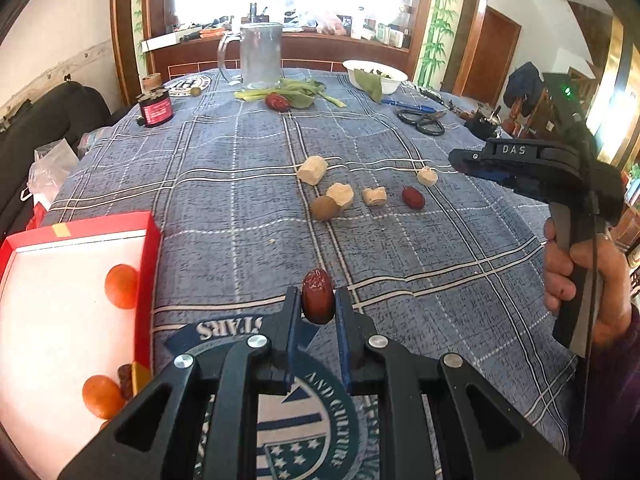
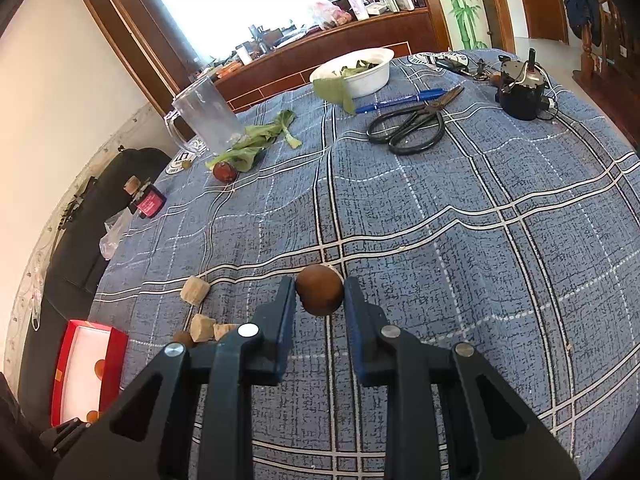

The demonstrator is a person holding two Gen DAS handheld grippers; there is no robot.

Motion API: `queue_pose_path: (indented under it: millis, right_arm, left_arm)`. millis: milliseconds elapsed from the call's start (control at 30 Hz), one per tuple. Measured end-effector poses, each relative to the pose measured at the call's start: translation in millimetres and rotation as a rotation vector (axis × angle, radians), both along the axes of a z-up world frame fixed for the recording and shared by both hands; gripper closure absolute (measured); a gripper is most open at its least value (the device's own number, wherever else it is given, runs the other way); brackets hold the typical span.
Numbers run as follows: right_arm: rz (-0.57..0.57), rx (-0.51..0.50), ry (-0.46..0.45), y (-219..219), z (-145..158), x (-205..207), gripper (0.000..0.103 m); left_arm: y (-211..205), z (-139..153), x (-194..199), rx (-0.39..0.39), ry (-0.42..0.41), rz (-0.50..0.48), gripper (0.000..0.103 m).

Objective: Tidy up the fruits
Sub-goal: 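Carry the date with the left tool into the tray while the right tool drops the brown fruit there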

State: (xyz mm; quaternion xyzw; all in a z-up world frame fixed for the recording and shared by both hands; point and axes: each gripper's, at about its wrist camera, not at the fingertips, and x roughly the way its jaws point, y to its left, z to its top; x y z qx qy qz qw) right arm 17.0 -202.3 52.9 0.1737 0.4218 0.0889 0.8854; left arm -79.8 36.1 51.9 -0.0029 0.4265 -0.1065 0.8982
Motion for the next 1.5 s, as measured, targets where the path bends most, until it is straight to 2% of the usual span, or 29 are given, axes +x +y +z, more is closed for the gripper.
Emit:
queue_pose_path:
  millis: [267,533,667,833,1000,1167,1233,1367,1500]
  right_arm:
    - [0.041,0.006,-0.003,9.7,-2.7,-1.1,0.077]
    - [0.134,-0.026,-0.067,49.6,2.7,-17.8,0.077]
    - [0.233,-0.032,-0.106,96.3,16.4,-34.8,0.076]
    - [0.417,0.016,-0.136,178.7,32.0,-61.1,0.076]
    - [0.609,0.003,-0.142,262.5,36.6,-90.4,0.076]
    - [0.706,-0.071,-0.126,317.1,24.5,-106.1,0.076]
    - [0.730,-0.100,-0.084,335.1,13.8,-104.7,0.076]
    - [0.738,-0.167,-0.027,356.1,-6.1,-98.0,0.076]
    - [0.735,-0.211,0.041,365.7,-21.7,-86.2,0.076]
  left_arm:
    - [33.6,20.8,-22.6,-0.026,-0.058,0.041,0.088]
    - [112.9,46.2,-64.2,0.003,-0.147,0.178,0.088]
    - [151.6,40.2,-80.3,0.036,-0.141,0.268,0.088]
    - [193.8,20.3,-93.3,0.035,-0.089,0.367,0.088]
    - [215.9,9.3,-102.8,0.020,-0.076,0.414,0.088]
    - [227.5,0.3,-106.1,0.023,-0.060,0.423,0.088]
    - [230.0,-4.1,-108.4,0.027,-0.050,0.424,0.088]
    - [236.3,-14.2,-106.1,0.019,-0.021,0.430,0.088]
    - [233.5,-17.8,-100.3,0.073,-0.016,0.420,0.088]
